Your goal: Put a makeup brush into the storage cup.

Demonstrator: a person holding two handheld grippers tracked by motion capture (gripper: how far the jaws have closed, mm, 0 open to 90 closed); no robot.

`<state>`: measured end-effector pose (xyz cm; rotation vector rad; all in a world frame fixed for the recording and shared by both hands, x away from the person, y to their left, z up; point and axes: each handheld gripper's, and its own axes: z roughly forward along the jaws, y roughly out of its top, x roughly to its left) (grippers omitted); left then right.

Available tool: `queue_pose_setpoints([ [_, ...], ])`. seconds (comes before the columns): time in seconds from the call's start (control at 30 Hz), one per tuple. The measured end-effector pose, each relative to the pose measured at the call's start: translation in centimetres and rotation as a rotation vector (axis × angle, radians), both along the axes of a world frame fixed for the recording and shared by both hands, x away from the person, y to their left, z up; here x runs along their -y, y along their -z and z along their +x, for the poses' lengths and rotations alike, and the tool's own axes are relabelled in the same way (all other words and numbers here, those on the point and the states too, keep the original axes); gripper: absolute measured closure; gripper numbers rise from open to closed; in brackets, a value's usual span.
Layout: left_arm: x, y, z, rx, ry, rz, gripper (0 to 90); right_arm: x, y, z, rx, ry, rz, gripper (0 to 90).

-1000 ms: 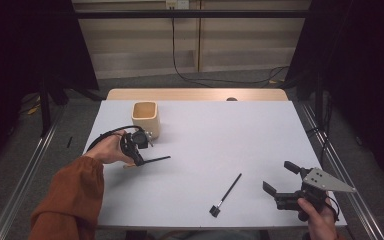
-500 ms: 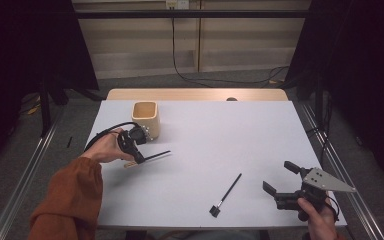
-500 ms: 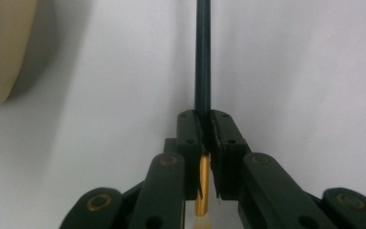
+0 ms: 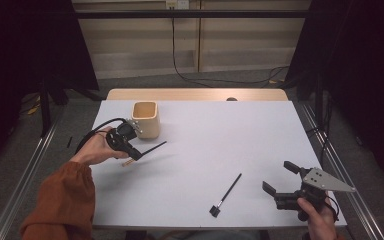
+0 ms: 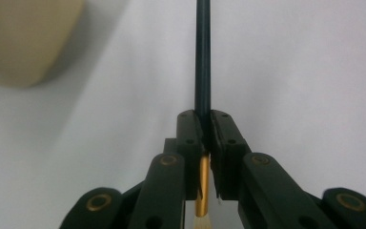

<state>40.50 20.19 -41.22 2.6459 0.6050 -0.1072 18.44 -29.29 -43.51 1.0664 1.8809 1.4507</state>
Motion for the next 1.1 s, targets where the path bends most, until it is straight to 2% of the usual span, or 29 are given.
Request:
queue_pose_setpoints([
  [0.2, -0.8, -0.3, -0.3, 0.022, -0.068, -0.076, 83.5, 0.0, 0.0, 0.0, -0.001, 0.003, 0.004, 0.0],
  [0.23, -1.0, -0.4, -0.3, 0.033, -0.053, -0.068, 83.6, 0.0, 0.0, 0.0, -0.001, 0.003, 0.004, 0.0],
  [0.27, -0.9, -0.4, -0.5, 0.033, -0.077, -0.094, 83.6, 0.0, 0.0, 0.0, -0.002, 0.002, 0.005, 0.0],
  [0.3, -1.0, -0.6, -0.5, 0.036, -0.07, -0.109, 83.5, 0.0, 0.0, 0.0, -0.003, 0.001, 0.006, 0.0],
  [0.37, -1.1, -0.7, -0.7, 0.044, -0.097, -0.149, 83.6, 0.0, 0.0, 0.0, -0.001, -0.001, 0.004, 0.0],
  [0.43, -1.3, -0.7, -0.8, 0.048, -0.104, -0.152, 83.5, 0.0, 0.0, 0.0, -0.001, -0.001, 0.004, 0.0],
  [0.5, -1.4, -0.7, -0.9, 0.052, -0.138, -0.173, 83.5, 0.0, 0.0, 0.0, -0.002, 0.001, 0.005, 0.0],
  [0.53, -1.6, -0.7, -0.9, 0.057, -0.134, -0.17, 83.5, 0.0, 0.0, 0.0, -0.001, 0.001, 0.005, 0.0],
  [0.57, -1.7, -0.6, -1.1, 0.054, -0.156, -0.202, 83.5, 0.0, 0.0, 0.0, -0.001, 0.001, 0.005, 0.0],
  [0.63, -2.0, -0.8, -1.2, 0.074, -0.163, -0.224, 83.5, 0.0, 0.0, 0.0, -0.001, 0.001, 0.004, 0.0],
  [0.73, -2.3, -1.0, -1.6, 0.096, -0.197, -0.279, 83.5, 0.0, 0.0, 0.0, 0.0, 0.003, 0.006, 0.0],
  [0.93, -2.1, -1.6, -2.7, 0.161, -0.209, -0.352, 83.5, 0.0, 0.0, 0.0, 0.001, 0.006, 0.003, 0.0],
  [1.1, -2.2, -2.1, -3.4, 0.206, -0.238, -0.433, 83.5, 0.0, 0.0, 0.0, 0.002, 0.003, 0.003, 0.0],
])
